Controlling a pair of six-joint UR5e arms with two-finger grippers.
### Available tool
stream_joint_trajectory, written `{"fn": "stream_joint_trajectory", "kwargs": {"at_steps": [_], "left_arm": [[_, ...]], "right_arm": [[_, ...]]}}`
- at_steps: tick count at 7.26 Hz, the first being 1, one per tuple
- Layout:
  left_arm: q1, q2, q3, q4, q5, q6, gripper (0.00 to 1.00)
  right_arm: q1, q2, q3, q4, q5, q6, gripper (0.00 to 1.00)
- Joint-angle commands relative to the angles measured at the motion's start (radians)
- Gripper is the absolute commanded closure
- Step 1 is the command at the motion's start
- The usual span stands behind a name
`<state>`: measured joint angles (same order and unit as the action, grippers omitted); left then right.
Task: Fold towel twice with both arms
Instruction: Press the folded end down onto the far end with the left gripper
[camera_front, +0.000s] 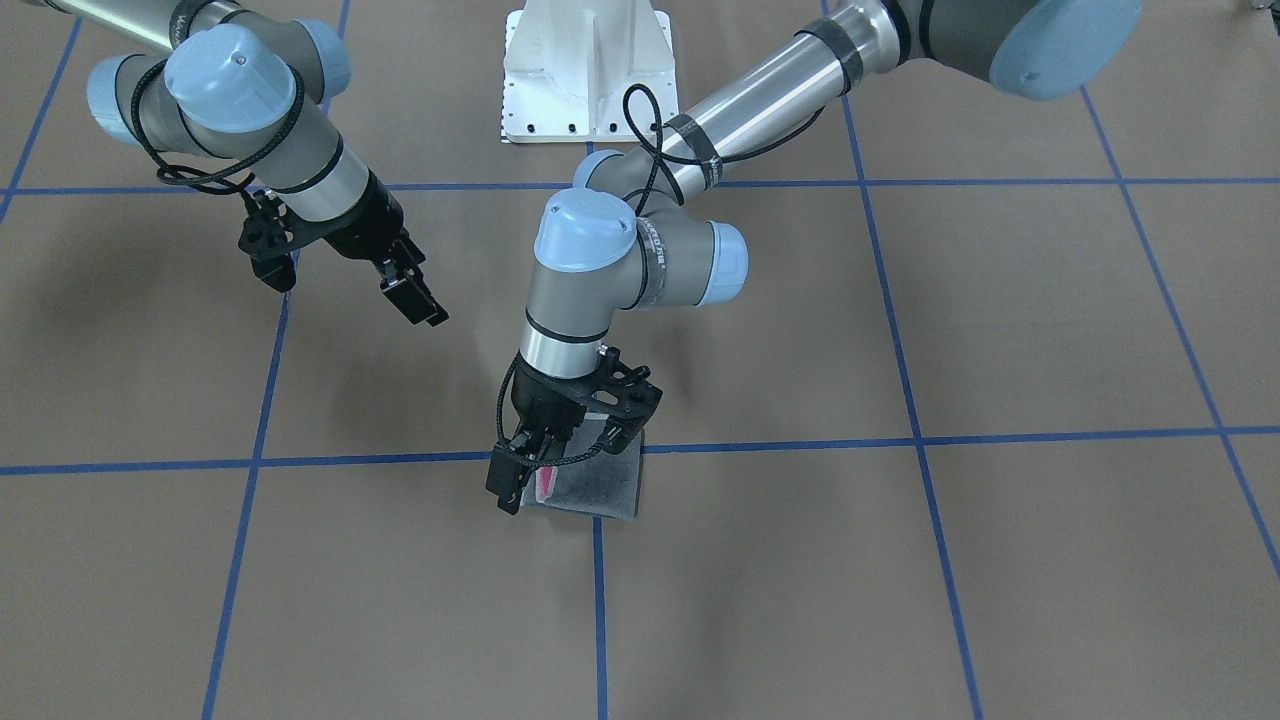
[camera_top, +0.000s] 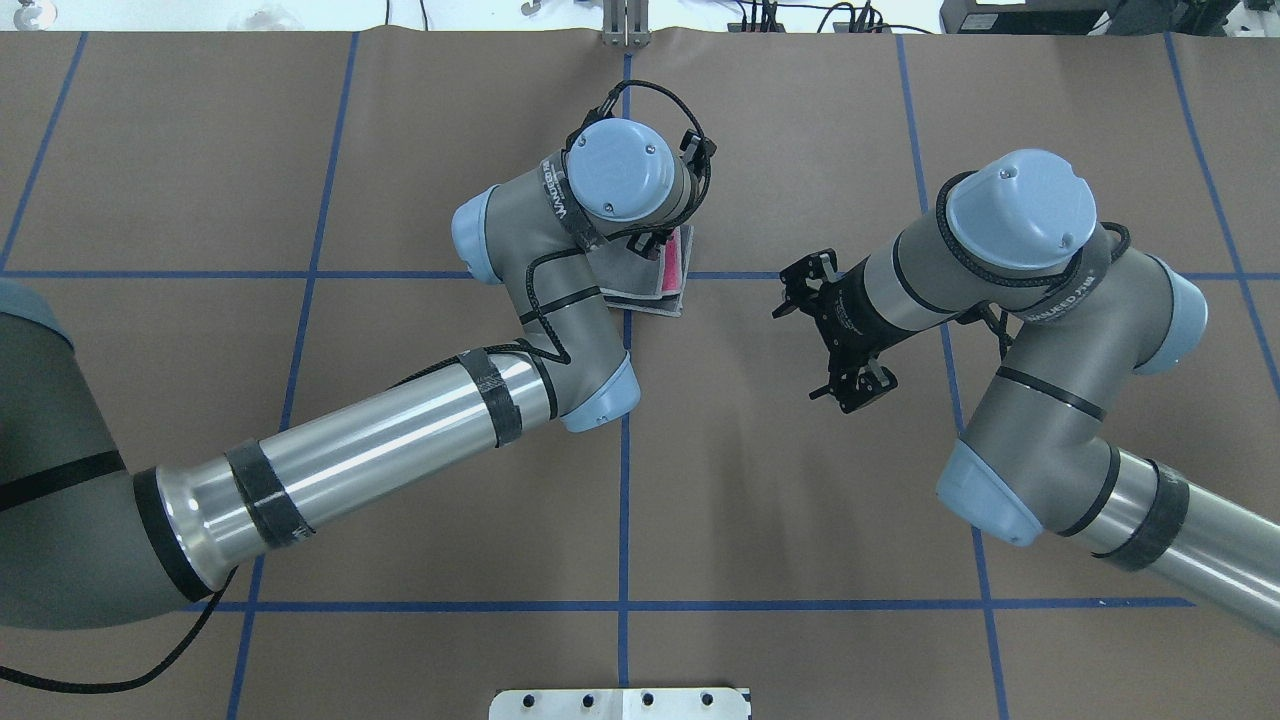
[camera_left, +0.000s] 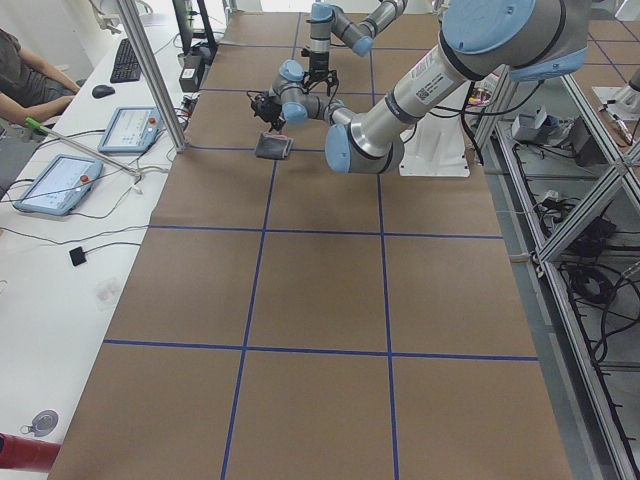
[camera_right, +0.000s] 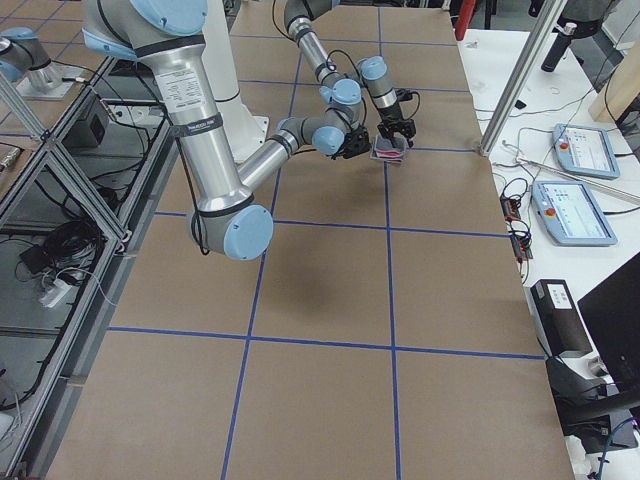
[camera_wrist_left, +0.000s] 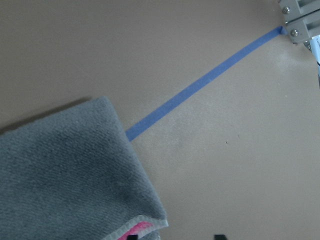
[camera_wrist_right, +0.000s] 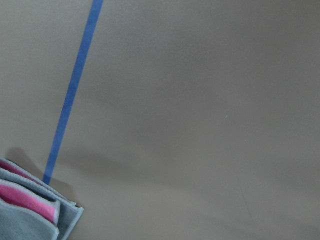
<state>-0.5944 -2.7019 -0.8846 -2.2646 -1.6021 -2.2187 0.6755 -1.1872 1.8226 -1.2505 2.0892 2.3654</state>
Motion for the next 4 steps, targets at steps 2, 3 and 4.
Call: {"fn": "stream_joint_trajectory", "kwargs": {"at_steps": [2,3,4], "left_arm": [[-0.05,0.022,-0.088,0.011,-0.115,0.008,0.0],[-0.071,0.087,-0.167,0.032,-0.169,0.008,0.0],[-0.102,0.188,-0.283,0.051,-0.238,0.01,0.0]], "right_arm": [[-0.039,0.018,-0.005,0.0,-0.067,0.002,0.0],[-0.083,0.067,-0.032,-0.001,-0.152,0.002,0.0],[-0.1,0.127,-0.083,0.0,-0.194,0.0,0.0]]}}
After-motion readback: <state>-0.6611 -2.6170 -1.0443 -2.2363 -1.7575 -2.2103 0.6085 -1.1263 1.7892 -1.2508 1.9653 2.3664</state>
